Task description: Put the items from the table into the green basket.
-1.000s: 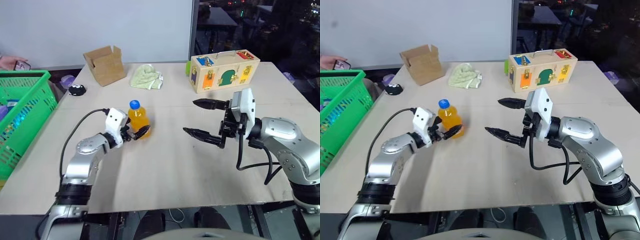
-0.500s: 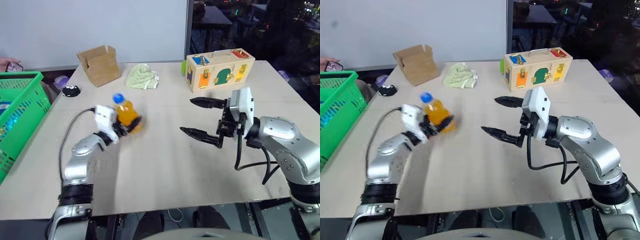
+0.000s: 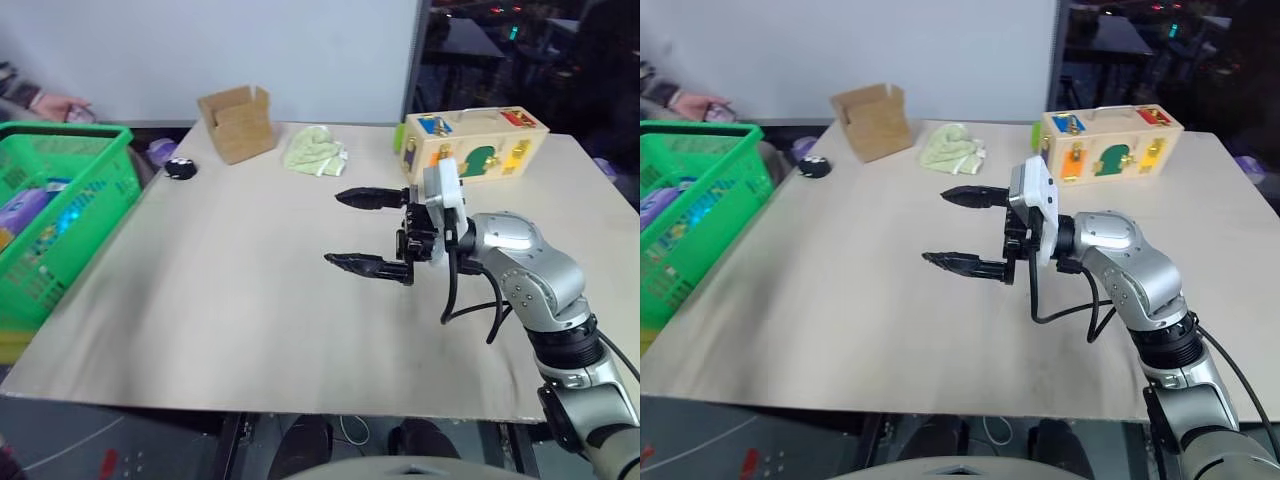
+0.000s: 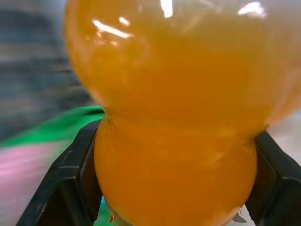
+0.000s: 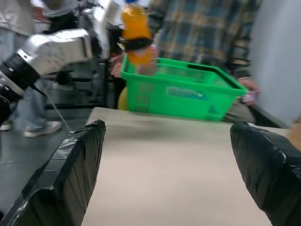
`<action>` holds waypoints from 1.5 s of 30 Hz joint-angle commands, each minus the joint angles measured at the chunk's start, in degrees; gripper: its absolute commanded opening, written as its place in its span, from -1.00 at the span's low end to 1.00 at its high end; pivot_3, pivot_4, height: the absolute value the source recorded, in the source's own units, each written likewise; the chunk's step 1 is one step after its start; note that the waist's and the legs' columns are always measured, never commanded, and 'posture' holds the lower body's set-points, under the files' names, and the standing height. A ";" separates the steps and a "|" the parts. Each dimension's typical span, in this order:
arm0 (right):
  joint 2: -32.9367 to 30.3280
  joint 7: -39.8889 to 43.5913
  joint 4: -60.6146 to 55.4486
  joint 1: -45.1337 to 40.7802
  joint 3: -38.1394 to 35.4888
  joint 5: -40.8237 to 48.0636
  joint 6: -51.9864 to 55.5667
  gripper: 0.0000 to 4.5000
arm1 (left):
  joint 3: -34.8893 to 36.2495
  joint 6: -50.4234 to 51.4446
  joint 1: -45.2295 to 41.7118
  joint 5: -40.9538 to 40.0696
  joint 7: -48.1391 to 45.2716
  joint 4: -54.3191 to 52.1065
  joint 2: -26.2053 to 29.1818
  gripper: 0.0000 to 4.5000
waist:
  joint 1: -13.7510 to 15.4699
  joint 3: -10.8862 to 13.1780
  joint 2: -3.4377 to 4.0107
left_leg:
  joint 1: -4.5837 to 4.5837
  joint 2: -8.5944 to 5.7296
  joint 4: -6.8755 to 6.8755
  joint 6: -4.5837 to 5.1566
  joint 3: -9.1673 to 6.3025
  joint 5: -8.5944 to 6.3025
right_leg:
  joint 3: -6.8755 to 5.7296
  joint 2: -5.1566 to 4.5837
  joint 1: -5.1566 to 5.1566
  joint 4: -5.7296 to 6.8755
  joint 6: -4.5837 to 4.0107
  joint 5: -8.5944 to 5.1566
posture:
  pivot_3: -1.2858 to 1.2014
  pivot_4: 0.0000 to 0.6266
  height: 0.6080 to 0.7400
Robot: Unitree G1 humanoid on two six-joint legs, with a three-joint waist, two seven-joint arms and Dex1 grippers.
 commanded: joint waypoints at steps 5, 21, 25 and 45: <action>1.71 2.29 1.54 -2.31 0.20 -0.47 -1.81 1.00 | -0.01 -3.07 -1.71 0.95 -3.99 6.04 7.38 0.38 | 5.68 -0.30 -0.46 | -0.07 0.08 0.01 -0.36 -0.19 -0.11 | -0.47 -0.12 0.04 -0.10 -0.06 -0.24 | 0.31 -1.00 1.00; -0.43 -2.86 -5.87 1.26 -1.95 -0.29 1.73 1.00 | -32.48 -30.52 -49.08 14.01 -15.19 72.48 24.83 0.38 | 5.01 -0.59 -0.86 | -1.09 0.24 -0.03 -0.59 -0.34 0.06 | -1.31 -0.12 -0.62 0.02 -0.14 0.00 | 0.16 -1.00 1.00; -0.86 -4.35 -7.68 2.11 -2.27 -0.28 2.53 1.00 | -40.60 -33.46 -57.78 21.37 -9.95 82.28 25.34 0.38 | 2.29 -0.59 -0.86 | -0.98 0.25 0.00 -0.69 -0.34 0.15 | -1.27 -0.09 -0.60 0.21 -0.13 0.00 | 0.12 -1.00 1.00; -4.58 -5.66 -10.20 3.82 -5.56 2.50 4.74 1.00 | -26.34 -13.02 -21.90 -17.28 -13.38 19.03 5.05 0.98 | -3.66 -0.57 -0.54 | -0.74 0.23 0.05 -0.79 -0.14 0.21 | -0.97 -0.45 -0.39 0.28 -0.14 0.03 | 0.11 -1.00 1.00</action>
